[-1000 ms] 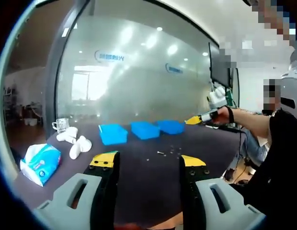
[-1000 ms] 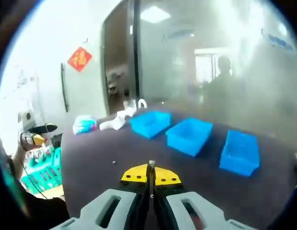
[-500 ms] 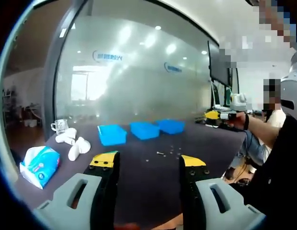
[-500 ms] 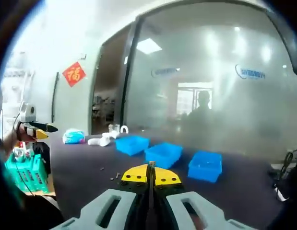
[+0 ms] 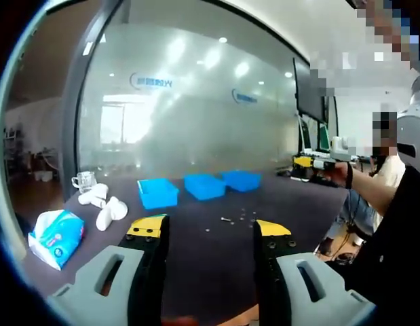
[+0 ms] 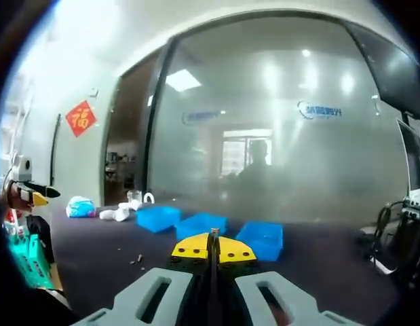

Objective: Sort the screws, nuts, and washers into the corresponding bins

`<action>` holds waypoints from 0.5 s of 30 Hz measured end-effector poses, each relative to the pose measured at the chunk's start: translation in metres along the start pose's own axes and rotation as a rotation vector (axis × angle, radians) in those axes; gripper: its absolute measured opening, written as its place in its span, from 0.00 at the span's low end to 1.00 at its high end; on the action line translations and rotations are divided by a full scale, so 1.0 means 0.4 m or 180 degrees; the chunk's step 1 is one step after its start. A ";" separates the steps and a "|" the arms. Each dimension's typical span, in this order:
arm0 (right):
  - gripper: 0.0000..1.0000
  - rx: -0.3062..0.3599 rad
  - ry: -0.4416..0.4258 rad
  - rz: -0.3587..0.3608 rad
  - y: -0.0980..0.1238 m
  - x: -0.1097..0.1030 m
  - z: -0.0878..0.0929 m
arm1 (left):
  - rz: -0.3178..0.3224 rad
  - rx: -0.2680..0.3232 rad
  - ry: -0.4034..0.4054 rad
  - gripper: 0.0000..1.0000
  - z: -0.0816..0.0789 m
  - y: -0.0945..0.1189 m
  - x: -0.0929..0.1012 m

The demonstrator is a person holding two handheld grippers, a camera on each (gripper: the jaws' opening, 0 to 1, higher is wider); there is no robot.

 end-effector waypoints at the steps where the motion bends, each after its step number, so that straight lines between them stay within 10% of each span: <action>1: 0.00 0.0006 0.0019 0.0035 -0.008 0.008 -0.004 | 0.0000 0.0003 0.0001 0.49 0.000 0.001 0.000; 15: 0.00 0.0000 0.0088 0.0191 -0.184 0.087 -0.031 | -0.0020 0.0020 0.0010 0.49 0.002 0.007 -0.007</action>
Point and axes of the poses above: the point that each gripper's makers call its tool centre point, and the gripper's own axes: y roughly backward along the fingers, x roughly to its right, z roughly out of its underside, the point moved 4 cm from there along y, roughly backward along the fingers, and after that the axes turned 8 degrees about -x, right-handed, at the moved point
